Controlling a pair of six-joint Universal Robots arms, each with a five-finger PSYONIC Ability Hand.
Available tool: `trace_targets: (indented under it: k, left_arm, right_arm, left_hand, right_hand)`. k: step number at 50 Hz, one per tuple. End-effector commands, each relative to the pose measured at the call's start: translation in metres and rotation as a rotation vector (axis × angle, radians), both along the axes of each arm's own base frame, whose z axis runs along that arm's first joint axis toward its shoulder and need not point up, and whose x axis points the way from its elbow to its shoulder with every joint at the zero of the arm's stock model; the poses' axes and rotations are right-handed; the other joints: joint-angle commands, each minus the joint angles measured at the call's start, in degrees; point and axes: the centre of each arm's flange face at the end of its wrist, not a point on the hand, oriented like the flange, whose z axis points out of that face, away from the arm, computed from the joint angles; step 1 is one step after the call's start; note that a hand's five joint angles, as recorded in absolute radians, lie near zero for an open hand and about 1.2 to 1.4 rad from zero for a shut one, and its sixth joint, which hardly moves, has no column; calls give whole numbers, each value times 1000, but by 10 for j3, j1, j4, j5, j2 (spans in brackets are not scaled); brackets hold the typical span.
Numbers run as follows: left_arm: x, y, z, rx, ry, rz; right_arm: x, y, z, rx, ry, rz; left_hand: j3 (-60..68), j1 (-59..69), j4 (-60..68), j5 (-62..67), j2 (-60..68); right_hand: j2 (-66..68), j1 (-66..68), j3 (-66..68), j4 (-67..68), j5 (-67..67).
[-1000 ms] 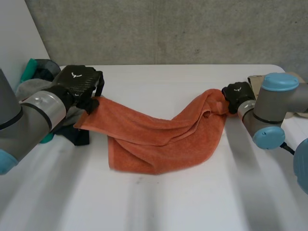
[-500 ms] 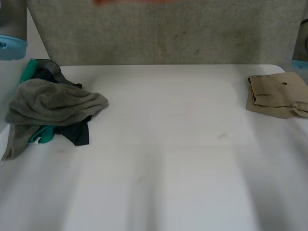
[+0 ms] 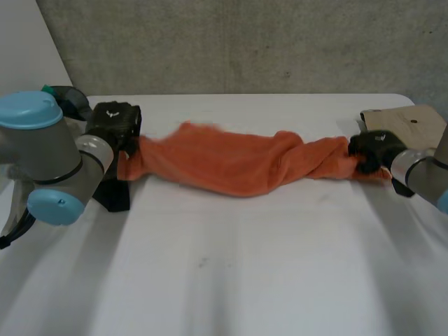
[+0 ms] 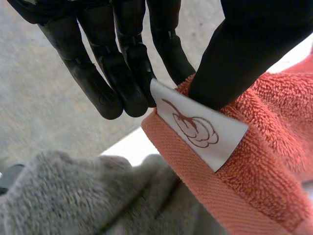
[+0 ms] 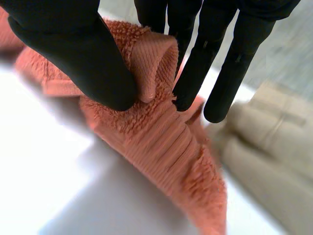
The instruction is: Fold the laundry.
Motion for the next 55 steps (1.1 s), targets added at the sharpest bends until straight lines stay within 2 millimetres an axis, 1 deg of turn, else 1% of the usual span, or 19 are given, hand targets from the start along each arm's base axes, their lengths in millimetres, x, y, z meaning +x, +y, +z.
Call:
trace_targets:
  k: [1, 4, 14, 16, 17, 18, 23, 27, 28, 31, 32, 35, 36, 38, 39, 44, 49, 53, 55]
  left_arm:
    - [-2, 11, 16, -16, 6, -33]
    - [-2, 15, 22, -25, 9, -38]
    - [-1, 21, 25, -23, 14, -44]
    - [-1, 21, 25, -23, 14, -44]
    - [-1, 21, 25, -22, 13, -44]
    - [0, 21, 26, -22, 13, -41]
    - [3, 21, 38, -46, 19, -30]
    - [9, 26, 61, -81, 30, -22]
    - [12, 29, 75, -96, 36, -18]
    - [17, 38, 99, -127, 45, -12]
    - [19, 46, 118, -154, 52, -12]
    - [23, 62, 149, -199, 65, -15]
    - [26, 73, 170, -239, 77, -18]
    - [30, 85, 188, -274, 87, -20]
    - [34, 95, 206, -317, 96, -22]
    - [40, 118, 241, -406, 118, -36]
    - [38, 105, 228, -337, 88, -33]
    - [32, 77, 190, -197, 25, -28]
    - [26, 58, 161, -113, -22, -32]
  right_arm:
    - [1, 15, 2, 88, 72, 5]
    - [2, 17, 5, 82, 79, -8]
    - [13, 21, 17, 35, 72, -4]
    - [15, 22, 18, 34, 72, 1]
    - [18, 23, 17, 35, 71, 8]
    - [18, 23, 16, 32, 73, 11]
    - [19, 19, 22, -2, 82, 8]
    - [13, 20, 59, -66, 71, -24]
    - [9, 21, 80, -103, 62, -40]
    - [2, 26, 114, -167, 58, -59]
    - [-4, 31, 137, -209, 59, -75]
    - [-10, 43, 173, -276, 57, -97]
    - [-16, 51, 197, -324, 56, -117]
    - [-22, 59, 220, -377, 56, -132]
    - [-27, 67, 239, -416, 56, -145]
    - [-41, 85, 272, -456, 60, -175]
    - [-47, 87, 269, -401, 60, -165]
    - [-41, 79, 244, -311, 71, -130]
    - [-33, 72, 223, -257, 101, -99]
  left_hand:
    - [117, 150, 113, 134, 114]
    - [117, 150, 113, 134, 114]
    - [117, 150, 113, 134, 114]
    - [117, 150, 113, 134, 114]
    - [117, 150, 113, 134, 114]
    - [117, 150, 113, 134, 114]
    - [117, 150, 113, 134, 114]
    - [117, 150, 113, 134, 114]
    - [117, 150, 113, 134, 114]
    - [117, 150, 113, 134, 114]
    - [117, 150, 113, 134, 114]
    - [117, 150, 113, 134, 114]
    - [117, 150, 113, 134, 114]
    - [117, 150, 113, 134, 114]
    - [117, 150, 113, 134, 114]
    - [117, 150, 113, 134, 114]
    - [117, 150, 113, 134, 114]
    - [117, 150, 113, 134, 114]
    - [117, 150, 113, 134, 114]
  right_hand:
    - [1, 42, -15, -19, -4]
    - [-167, -126, -184, -187, -173]
    - [-178, -137, -194, -198, -183]
    - [-133, -92, -149, -153, -138]
    - [46, 87, 30, 26, 41]
    - [134, 175, 118, 114, 129]
    - [135, 176, 119, 115, 130]
    - [135, 176, 119, 115, 130]
    - [135, 176, 119, 115, 130]
    - [135, 176, 119, 115, 130]
    - [135, 176, 119, 115, 130]
    - [135, 176, 119, 115, 130]
    - [135, 176, 119, 115, 130]
    - [135, 176, 119, 115, 130]
    - [135, 176, 119, 115, 130]
    - [135, 176, 119, 115, 130]
    - [135, 176, 119, 115, 130]
    - [135, 176, 119, 115, 130]
    - [135, 176, 119, 115, 130]
